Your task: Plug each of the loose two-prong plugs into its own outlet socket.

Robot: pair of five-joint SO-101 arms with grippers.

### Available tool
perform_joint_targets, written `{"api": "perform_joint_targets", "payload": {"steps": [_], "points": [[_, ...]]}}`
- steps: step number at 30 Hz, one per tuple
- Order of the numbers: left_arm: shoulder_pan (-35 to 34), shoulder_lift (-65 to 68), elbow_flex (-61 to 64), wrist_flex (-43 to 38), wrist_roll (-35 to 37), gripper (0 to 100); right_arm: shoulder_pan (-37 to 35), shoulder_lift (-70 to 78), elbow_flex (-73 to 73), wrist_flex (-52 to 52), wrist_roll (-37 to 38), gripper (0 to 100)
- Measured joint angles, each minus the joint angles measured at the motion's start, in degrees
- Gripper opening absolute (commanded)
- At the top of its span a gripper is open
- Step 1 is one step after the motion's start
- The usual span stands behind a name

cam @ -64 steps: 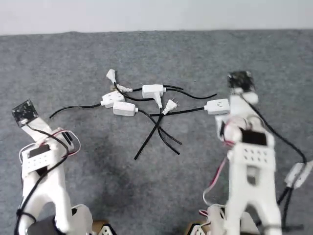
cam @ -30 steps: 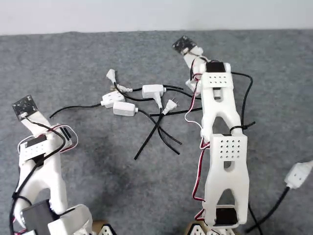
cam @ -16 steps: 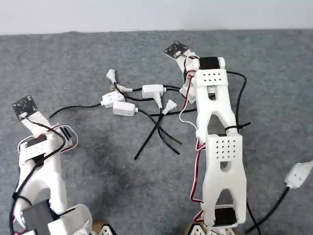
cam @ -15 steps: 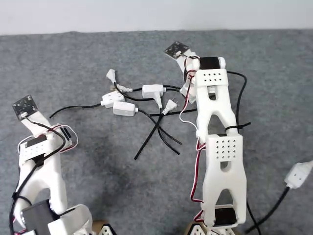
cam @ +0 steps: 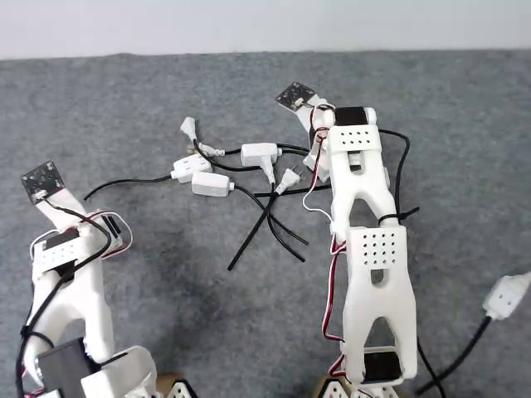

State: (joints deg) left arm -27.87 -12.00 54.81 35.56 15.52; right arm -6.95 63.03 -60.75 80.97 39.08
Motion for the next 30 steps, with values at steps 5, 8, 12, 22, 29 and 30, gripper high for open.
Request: {"api": "perform_joint_targets", "payload": {"steps": [5, 8, 12, 22, 29, 30], "points": [[0.00, 0.00, 0.00, 0.00, 0.00, 12, 1.41, 0.00, 0.00, -2.64, 0.18, 0.9], [0.00, 0.00, 0.00, 0.00, 0.00, 12, 1.85, 0.00, 0.00, -2.73, 0.18, 0.9], [0.00, 0.00, 0.00, 0.00, 0.00, 12, 1.85, 0.00, -0.09, -2.73, -0.09, 0.9], [0.00, 0.00, 0.00, 0.00, 0.00, 12, 7.21, -0.88, -12.84, 3.78, -8.62, 0.9], [0.00, 0.00, 0.00, 0.00, 0.00, 12, 13.63, -1.05, -29.71, 13.54, -12.13, 0.8], [0.00, 0.00, 0.00, 0.00, 0.00, 12, 14.86, -1.67, -30.95, 14.86, -12.31, 0.8]]}}
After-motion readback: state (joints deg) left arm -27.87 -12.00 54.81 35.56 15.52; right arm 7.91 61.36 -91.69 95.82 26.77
